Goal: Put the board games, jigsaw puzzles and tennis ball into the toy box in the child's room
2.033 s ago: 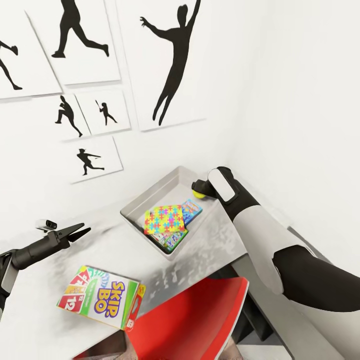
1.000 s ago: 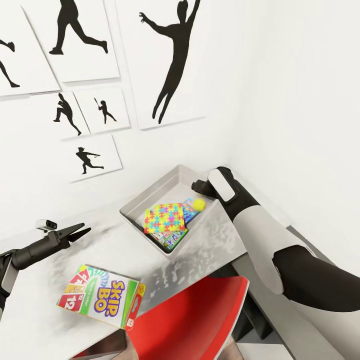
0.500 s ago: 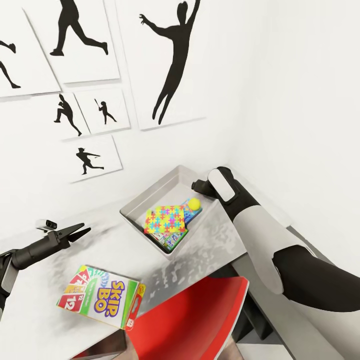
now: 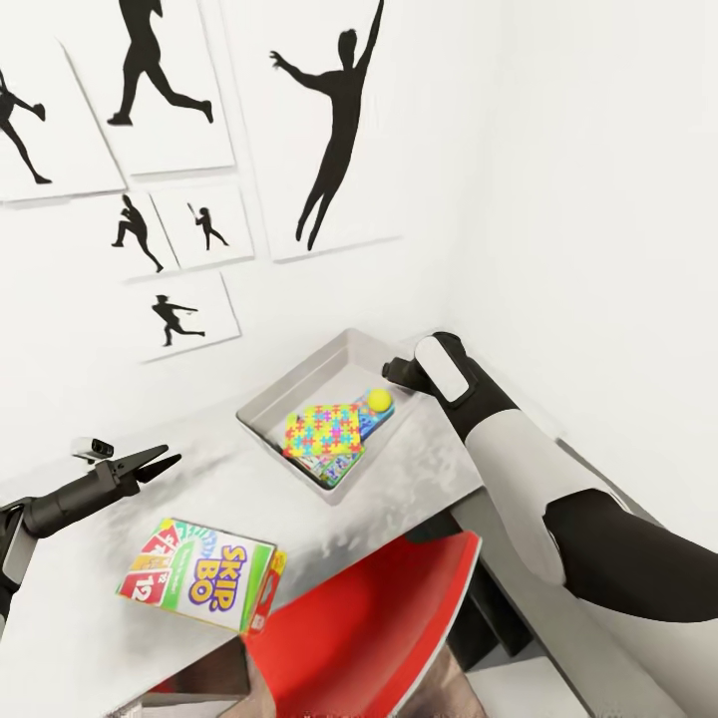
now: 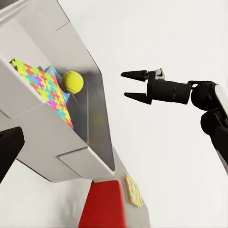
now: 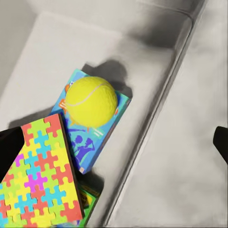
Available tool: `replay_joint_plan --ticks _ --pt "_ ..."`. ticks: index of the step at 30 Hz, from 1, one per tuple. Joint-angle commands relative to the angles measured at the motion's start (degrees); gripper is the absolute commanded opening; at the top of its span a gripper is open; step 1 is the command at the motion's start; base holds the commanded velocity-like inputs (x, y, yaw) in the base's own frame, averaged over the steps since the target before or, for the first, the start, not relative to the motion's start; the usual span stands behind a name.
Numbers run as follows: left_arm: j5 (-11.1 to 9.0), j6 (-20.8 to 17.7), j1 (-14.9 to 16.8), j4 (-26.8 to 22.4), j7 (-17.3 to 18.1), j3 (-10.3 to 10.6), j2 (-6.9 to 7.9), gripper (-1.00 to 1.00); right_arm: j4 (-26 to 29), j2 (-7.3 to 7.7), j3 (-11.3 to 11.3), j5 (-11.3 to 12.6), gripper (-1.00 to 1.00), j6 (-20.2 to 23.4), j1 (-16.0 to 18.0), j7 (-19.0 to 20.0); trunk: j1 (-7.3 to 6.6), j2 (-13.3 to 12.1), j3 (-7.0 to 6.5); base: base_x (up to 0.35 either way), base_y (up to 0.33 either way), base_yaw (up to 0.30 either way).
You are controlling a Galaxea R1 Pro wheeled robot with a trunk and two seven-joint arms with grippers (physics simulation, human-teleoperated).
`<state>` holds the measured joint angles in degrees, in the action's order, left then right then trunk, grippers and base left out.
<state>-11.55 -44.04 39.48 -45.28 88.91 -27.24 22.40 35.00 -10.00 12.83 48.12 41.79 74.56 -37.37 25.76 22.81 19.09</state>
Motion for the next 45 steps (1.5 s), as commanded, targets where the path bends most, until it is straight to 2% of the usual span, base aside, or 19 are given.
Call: replay_joint_plan --ticks 1,4,14,24,31,36,38,45 --pt "0.0 -0.6 0.0 0.0 0.2 0.0 0.01 1.0 0.1 0.0 0.1 0.5 1.0 0.1 0.1 -0.6 0.02 0.1 0.01 -0.161 0.017 -0.021" --pt "0.0 -0.6 0.1 0.0 0.3 0.0 0.01 1.0 1.1 0.0 0.2 0.5 1.0 0.1 0.0 -0.6 0.02 0.1 -0.26 -0.221 0.061 -0.011" --pt "0.0 -0.6 0.1 0.0 0.3 0.0 0.01 1.0 11.0 0.0 0.2 0.5 1.0 1.9 -1.3 -1.0 0.02 0.1 -1.15 -0.285 0.129 -0.001" --pt "0.0 -0.5 0.0 0.0 0.3 0.0 0.01 1.0 23.8 0.0 0.0 0.4 1.0 7.1 -1.5 -1.3 0.02 0.1 -2.05 -0.138 0.087 0.0" --pt "0.0 -0.5 0.1 0.0 0.3 0.0 0.01 1.0 31.0 0.0 -0.3 0.3 1.0 10.4 -4.7 -2.3 0.02 0.1 -2.68 -0.005 0.003 0.0" --pt "0.0 -0.5 0.1 0.0 0.3 0.0 0.01 1.0 33.6 0.08 -0.4 0.4 1.0 11.2 -6.5 -4.0 0.02 0.1 -3.13 -0.047 0.031 0.0" --pt "0.0 -0.5 0.1 0.0 0.3 0.0 0.01 1.0 34.1 0.62 -0.4 0.5 1.0 11.3 -6.9 -4.3 0.02 0.1 -3.31 -0.132 0.116 0.0" --pt "0.0 -0.5 0.1 0.0 0.3 0.0 0.01 1.0 34.5 1.31 -0.5 0.6 1.0 11.4 -7.4 -4.6 0.02 0.1 -3.94 -0.113 0.13 0.0"
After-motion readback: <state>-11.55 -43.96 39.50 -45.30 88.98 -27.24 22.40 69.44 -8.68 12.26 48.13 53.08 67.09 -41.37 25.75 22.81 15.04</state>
